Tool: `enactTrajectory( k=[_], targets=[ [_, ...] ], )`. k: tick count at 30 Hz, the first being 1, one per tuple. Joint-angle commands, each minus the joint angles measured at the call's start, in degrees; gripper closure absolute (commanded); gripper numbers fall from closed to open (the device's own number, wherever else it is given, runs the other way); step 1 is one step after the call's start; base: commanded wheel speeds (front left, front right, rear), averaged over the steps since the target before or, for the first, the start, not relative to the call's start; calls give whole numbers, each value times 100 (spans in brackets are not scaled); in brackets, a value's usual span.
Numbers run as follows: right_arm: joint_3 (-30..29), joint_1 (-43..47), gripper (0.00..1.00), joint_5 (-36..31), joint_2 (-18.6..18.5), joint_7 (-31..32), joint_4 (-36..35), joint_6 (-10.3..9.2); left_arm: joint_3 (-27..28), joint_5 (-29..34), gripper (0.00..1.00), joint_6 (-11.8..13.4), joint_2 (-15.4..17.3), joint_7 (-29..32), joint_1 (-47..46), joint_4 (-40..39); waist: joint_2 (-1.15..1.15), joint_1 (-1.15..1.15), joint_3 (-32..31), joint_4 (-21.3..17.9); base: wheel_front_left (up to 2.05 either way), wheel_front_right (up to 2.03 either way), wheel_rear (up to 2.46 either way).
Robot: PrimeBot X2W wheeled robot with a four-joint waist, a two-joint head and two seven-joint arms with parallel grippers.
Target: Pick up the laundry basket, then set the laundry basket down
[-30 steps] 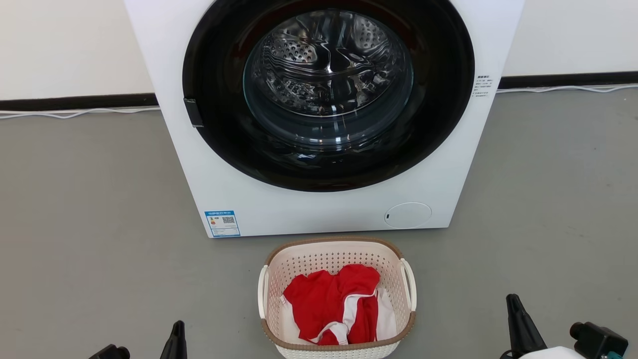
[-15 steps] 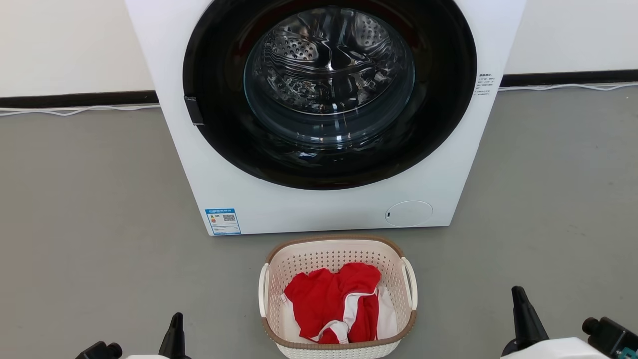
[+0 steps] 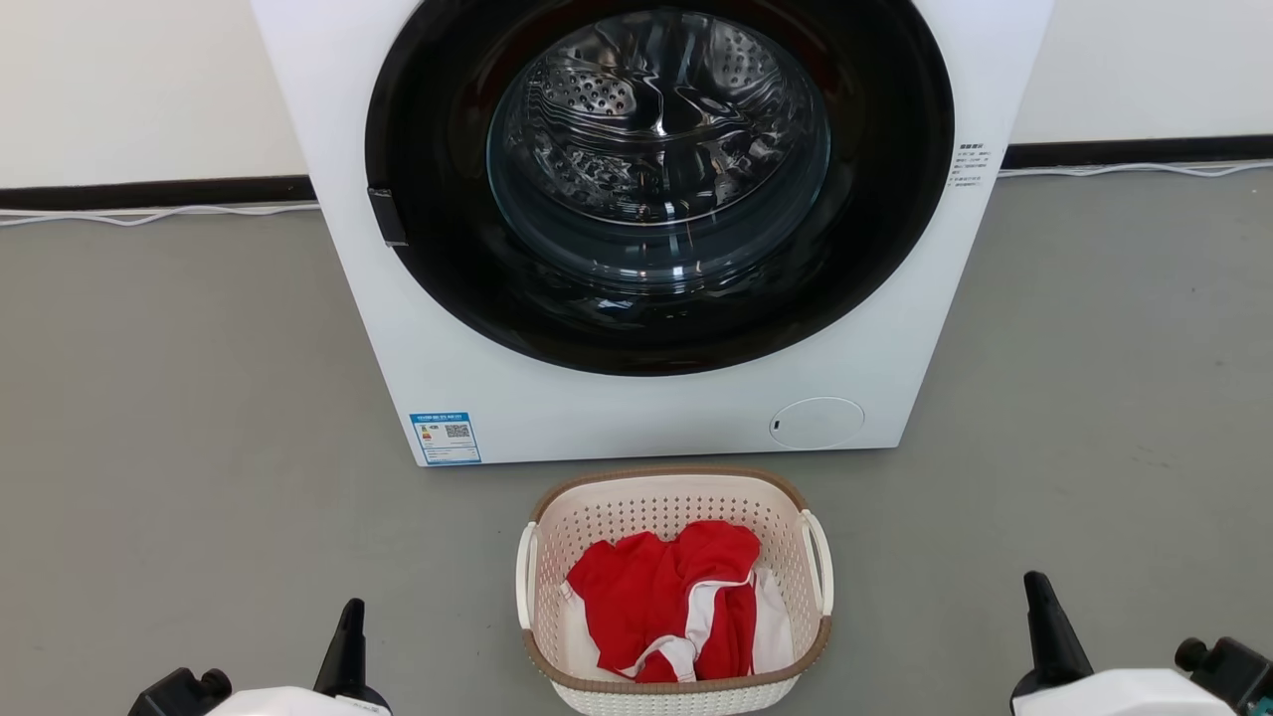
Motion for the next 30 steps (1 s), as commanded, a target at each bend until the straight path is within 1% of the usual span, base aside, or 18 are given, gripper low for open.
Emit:
enactTrajectory(
  k=[1, 30],
  targets=[
    [44, -358, 100, 202, -41, 60, -195, 23, 122, -149, 100, -62, 54, 36, -293, -173, 0, -1, 3, 1, 0, 0, 0],
    [-27, -575, 100, 2291, -50, 541, -329, 32, 276, -1809, 100, -225, 76, 514, -478, -424, 0, -1, 71, 26, 0, 0, 0]
  ],
)
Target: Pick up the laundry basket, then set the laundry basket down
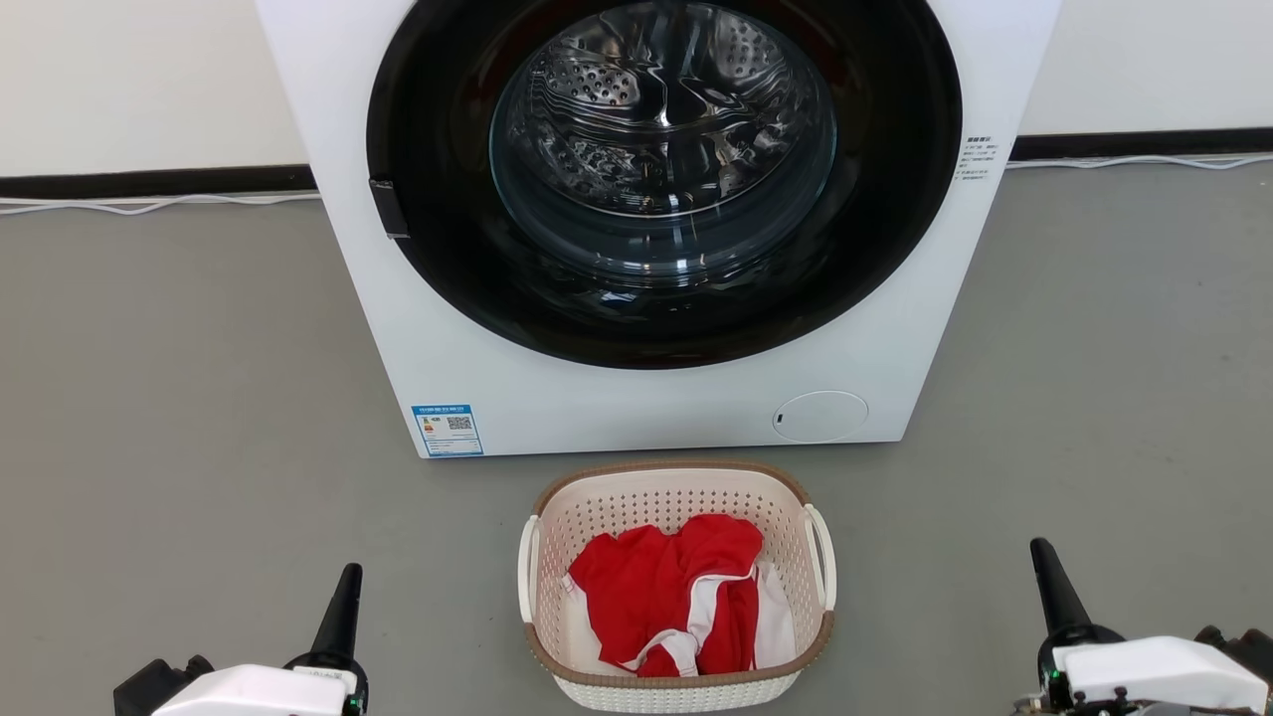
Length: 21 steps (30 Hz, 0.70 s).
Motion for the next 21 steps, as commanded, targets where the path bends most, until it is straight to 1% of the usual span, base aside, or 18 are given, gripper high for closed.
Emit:
enactTrajectory(
  k=[1, 21],
  targets=[
    [91, -335, 100, 235, -49, 86, -193, 32, 153, -192, 100, -72, 68, 60, -341, -201, 0, 0, 4, 2, 0, 0, 0],
    [45, -477, 100, 1602, -55, 401, -280, 39, 254, -1277, 100, -179, 82, 372, -462, -365, 0, 0, 48, 18, 0, 0, 0]
  ],
)
